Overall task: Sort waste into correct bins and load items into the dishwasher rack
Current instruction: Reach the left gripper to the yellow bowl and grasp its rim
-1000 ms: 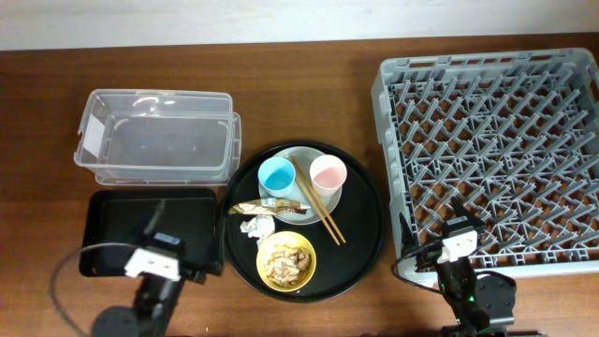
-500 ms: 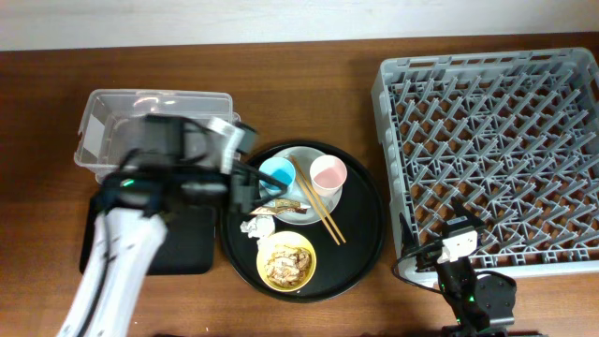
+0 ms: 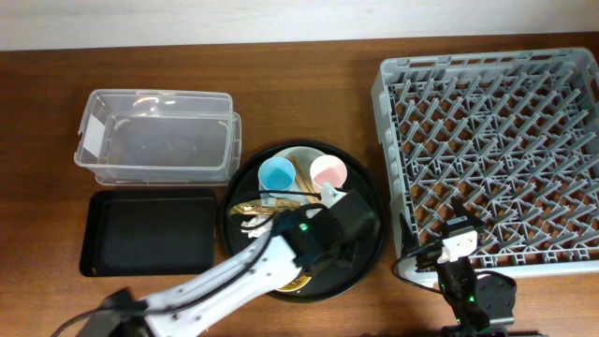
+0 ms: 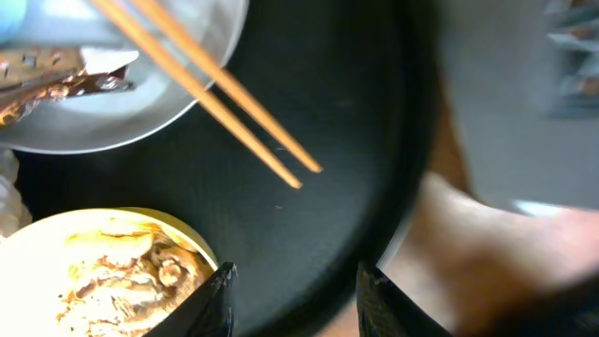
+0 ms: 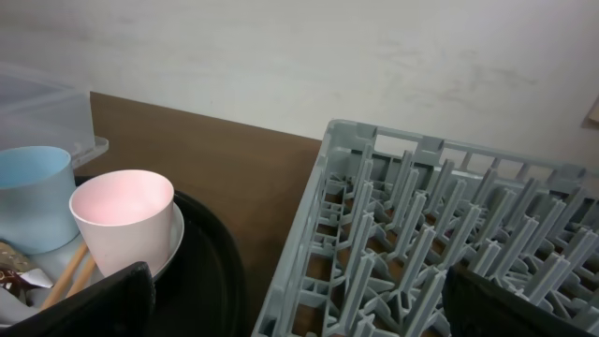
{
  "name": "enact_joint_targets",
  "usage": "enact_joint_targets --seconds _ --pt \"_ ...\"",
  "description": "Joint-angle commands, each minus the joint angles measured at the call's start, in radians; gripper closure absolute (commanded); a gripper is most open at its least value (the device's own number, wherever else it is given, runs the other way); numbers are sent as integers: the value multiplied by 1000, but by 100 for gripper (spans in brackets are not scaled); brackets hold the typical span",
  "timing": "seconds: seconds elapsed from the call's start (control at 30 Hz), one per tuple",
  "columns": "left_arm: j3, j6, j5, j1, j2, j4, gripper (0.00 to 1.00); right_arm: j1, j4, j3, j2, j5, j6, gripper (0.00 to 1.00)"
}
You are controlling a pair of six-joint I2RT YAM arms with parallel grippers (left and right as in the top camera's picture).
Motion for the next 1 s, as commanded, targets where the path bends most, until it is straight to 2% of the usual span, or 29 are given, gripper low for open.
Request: enact_joint_targets --seconds 0.0,0.07,0.17,0.57,0.73,0.8,0.87,0.97 --pt "4 -83 -142 -3 55 -2 64 -6 -6 -5 -7 9 9 1" --pt "4 -125 -152 -3 86 -2 68 -6 -6 -5 -7 9 9 1" --pt "3 -126 -153 -3 134 2 76 -6 -6 -5 -7 9 9 1" --pt "5 -126 -166 2 178 -30 75 -6 -6 -5 -7 9 9 1" --pt "43 -125 -189 60 119 -98 75 -6 -6 -5 -7 8 9 1" --pt "43 -125 -154 60 97 -121 75 -6 -6 -5 -7 9 9 1" --pt "38 -126 -30 59 96 -121 75 -6 -6 -5 -7 9 9 1" --pt "-16 -149 -16 53 96 -117 75 -6 -6 -5 -7 9 9 1"
